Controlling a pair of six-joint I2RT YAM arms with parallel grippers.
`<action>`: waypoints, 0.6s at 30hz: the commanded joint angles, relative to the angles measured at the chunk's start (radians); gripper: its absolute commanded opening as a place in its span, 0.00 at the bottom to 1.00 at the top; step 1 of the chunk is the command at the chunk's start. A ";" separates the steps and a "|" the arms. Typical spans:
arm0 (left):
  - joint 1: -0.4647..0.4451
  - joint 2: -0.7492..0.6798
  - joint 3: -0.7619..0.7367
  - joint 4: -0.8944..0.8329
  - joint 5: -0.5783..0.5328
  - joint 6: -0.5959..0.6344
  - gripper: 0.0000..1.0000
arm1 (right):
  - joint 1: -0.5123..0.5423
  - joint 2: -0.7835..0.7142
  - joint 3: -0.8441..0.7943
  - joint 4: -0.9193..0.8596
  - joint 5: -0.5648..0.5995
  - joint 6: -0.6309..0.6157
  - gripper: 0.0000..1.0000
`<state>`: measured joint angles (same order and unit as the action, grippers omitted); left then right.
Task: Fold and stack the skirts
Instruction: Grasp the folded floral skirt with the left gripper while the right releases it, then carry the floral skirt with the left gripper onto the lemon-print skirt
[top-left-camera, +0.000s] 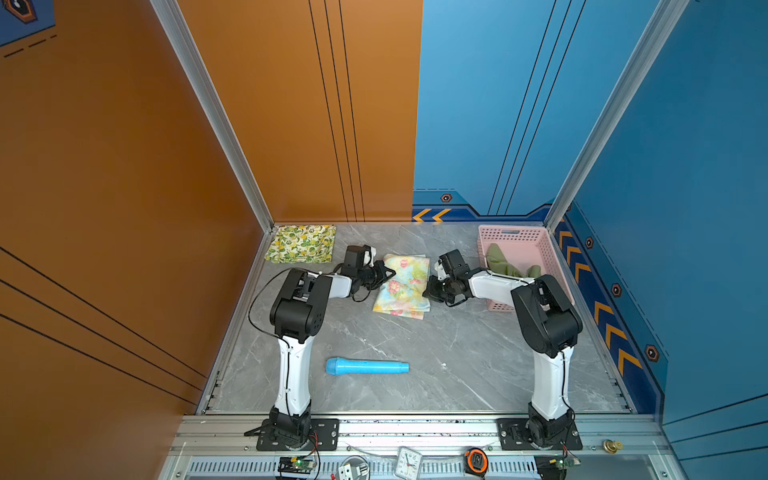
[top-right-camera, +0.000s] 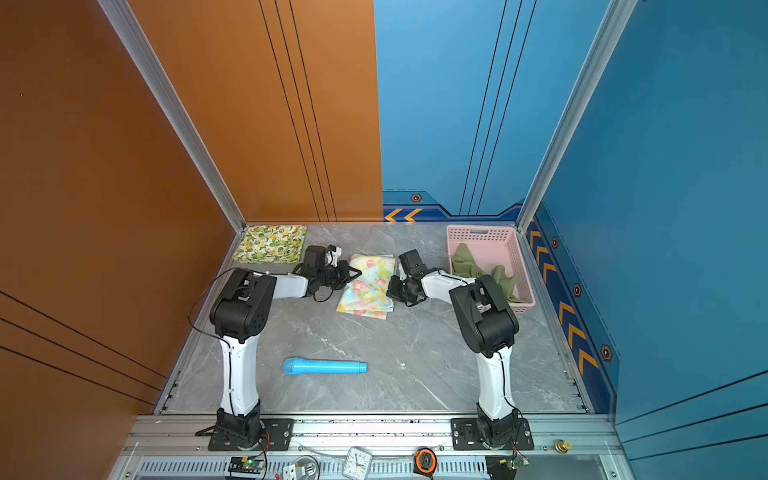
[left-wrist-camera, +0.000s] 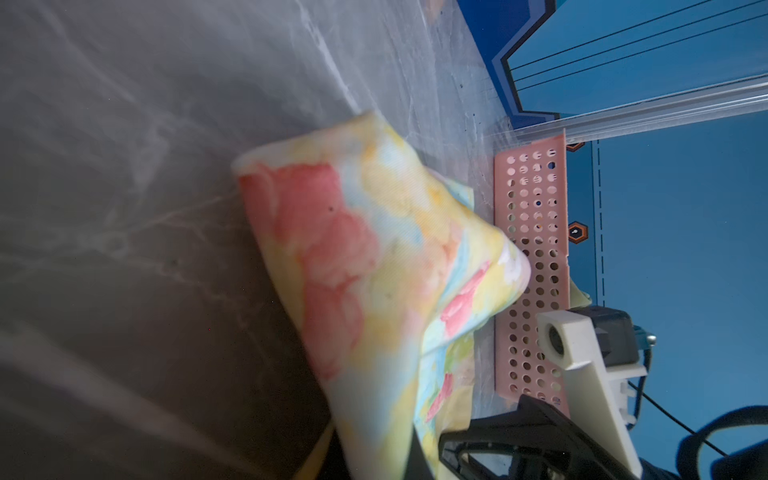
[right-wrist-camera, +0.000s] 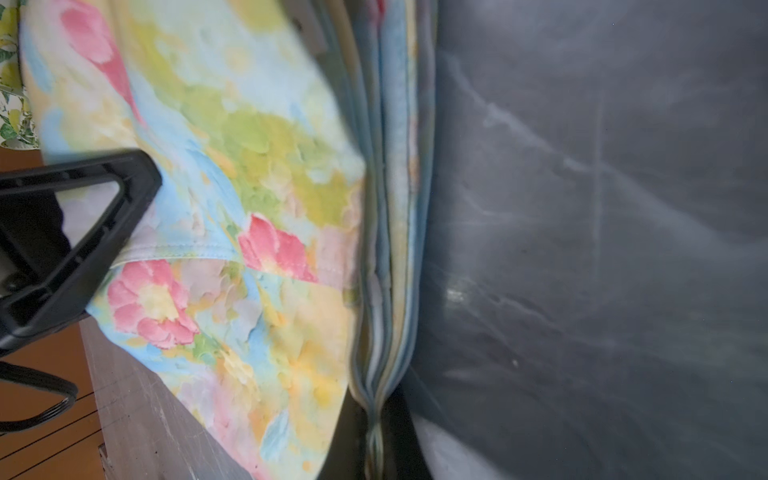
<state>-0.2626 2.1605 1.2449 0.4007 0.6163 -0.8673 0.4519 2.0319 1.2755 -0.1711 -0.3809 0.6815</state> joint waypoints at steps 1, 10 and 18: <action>0.028 -0.010 0.067 0.081 0.012 -0.045 0.00 | 0.007 -0.027 0.007 -0.026 -0.001 0.003 0.04; 0.120 -0.019 0.206 0.008 -0.083 0.002 0.00 | -0.004 -0.121 0.004 -0.028 0.028 -0.003 0.77; 0.177 0.067 0.377 0.020 -0.255 -0.011 0.00 | -0.007 -0.151 0.026 -0.074 0.060 -0.005 0.82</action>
<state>-0.0975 2.1929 1.5677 0.3965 0.4503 -0.8806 0.4507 1.9133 1.2762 -0.1867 -0.3603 0.6807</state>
